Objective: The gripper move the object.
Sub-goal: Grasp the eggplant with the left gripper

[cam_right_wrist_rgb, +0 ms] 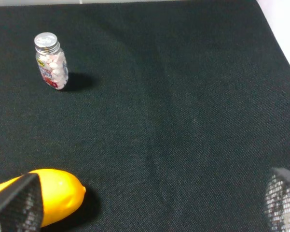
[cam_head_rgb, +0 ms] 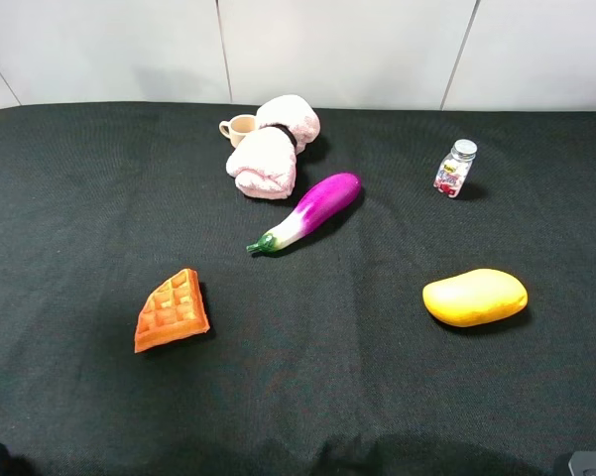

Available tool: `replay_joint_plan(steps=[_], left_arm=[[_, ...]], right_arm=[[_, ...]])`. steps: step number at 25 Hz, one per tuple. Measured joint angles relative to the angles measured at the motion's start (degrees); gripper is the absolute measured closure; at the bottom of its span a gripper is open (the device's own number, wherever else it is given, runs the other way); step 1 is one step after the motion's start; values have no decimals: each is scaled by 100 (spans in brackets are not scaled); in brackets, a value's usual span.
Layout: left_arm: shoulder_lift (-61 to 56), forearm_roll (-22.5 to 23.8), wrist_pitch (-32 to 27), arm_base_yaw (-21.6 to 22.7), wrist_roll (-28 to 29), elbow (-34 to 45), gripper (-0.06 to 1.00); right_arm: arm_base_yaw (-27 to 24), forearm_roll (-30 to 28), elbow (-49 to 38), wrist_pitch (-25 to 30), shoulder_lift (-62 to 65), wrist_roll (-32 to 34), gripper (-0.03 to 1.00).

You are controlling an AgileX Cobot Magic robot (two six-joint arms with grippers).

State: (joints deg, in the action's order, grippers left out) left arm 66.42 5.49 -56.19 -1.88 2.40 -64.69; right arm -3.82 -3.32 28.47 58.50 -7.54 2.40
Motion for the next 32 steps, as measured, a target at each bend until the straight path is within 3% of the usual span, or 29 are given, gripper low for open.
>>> replay_joint_plan(steps=[32], left_arm=[[3671,0,29,-4,-6,-1559,16]], right_arm=[[0,0,0,0,0,0,27]])
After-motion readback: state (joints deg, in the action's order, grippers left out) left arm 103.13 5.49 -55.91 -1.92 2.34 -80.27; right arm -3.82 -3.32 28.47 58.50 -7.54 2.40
